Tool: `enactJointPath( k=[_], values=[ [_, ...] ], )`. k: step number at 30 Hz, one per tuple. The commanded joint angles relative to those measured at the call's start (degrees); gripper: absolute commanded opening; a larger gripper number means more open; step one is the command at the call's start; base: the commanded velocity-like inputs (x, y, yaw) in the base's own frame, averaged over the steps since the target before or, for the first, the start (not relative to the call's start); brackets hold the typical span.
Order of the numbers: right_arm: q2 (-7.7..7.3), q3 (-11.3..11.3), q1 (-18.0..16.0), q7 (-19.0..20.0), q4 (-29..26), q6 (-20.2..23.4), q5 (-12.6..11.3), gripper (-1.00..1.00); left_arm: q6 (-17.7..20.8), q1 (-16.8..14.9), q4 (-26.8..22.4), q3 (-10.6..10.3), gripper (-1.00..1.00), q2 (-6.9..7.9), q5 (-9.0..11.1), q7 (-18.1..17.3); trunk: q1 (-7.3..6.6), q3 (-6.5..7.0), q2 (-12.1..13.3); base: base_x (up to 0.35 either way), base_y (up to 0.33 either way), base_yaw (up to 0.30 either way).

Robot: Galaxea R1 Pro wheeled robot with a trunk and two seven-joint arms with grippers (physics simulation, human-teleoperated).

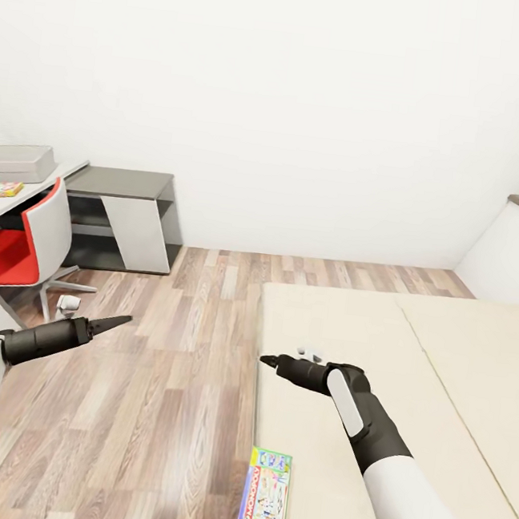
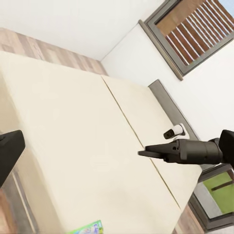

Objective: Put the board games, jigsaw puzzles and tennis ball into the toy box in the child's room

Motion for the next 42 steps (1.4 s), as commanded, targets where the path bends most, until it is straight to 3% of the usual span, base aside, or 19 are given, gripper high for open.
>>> enactJointPath(
  k=[1, 42],
  values=[
    [0.02, -0.06, -0.03, 0.23, -0.02, 0.23, 0.24, 1.0, 0.6, -0.03, 0.02, 0.02, 1.0, 0.02, 0.13, -0.14, 0.03, -0.1, -0.11, 0.0, 0.288, 0.0],
    [-0.01, -0.11, -0.03, 0.24, 0.06, 0.1, 0.23, 1.0, 0.6, -0.03, -0.01, 0.02, 1.0, 0.02, 0.13, -0.14, 0.03, -0.1, -0.11, 0.0, 0.289, 0.0]
  ],
)
